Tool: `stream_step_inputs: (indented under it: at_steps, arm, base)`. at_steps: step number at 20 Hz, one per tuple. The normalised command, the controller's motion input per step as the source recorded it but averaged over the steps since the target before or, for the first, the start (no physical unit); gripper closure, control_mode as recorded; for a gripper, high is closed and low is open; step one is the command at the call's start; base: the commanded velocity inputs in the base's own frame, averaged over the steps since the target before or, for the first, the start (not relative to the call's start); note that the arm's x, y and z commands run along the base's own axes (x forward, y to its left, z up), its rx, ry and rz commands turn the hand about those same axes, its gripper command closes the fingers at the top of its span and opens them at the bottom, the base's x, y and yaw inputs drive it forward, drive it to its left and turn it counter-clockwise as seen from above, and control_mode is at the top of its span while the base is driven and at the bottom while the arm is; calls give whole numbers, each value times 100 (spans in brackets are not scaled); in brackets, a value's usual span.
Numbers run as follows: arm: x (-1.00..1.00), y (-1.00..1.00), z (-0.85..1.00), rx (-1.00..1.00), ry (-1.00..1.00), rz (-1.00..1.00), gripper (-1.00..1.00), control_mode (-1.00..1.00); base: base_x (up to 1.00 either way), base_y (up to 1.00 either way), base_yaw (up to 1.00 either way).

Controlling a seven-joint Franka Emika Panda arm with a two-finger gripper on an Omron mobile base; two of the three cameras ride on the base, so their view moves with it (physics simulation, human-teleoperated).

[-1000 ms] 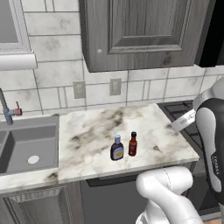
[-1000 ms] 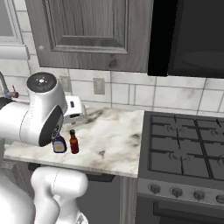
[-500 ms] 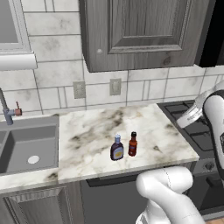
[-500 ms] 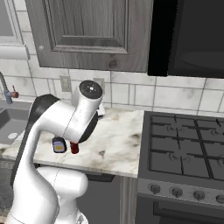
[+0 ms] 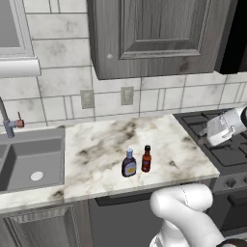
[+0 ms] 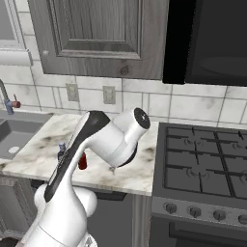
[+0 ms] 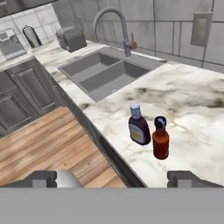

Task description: Place the condiment bottle and condiment bottle from the counter to the top shelf of the fridge. If the existing items in the fridge are on the top shelf, move them to other shelves.

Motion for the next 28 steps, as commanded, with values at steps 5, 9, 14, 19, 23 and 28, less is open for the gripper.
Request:
stream_step_inputs:
  at_steps: [5,9,14,19,23,28]
  arm:
    - [25,0,-41,7,0,26,-100,-100]
    - [37,7,-30,4,0,26,-100,-100]
    - [16,11,-30,3,0,23,-100,-100]
    - [3,12,-42,7,-4,18,-100,-100]
    - [0,12,-37,9,-8,6,-100,-100]
    - [0,24,-23,6,-8,0,-100,-100]
  base:
    - [0,0,0]
    - [0,0,0]
    - [0,0,0]
    - [0,0,0]
    - [0,0,0]
    - [0,0,0]
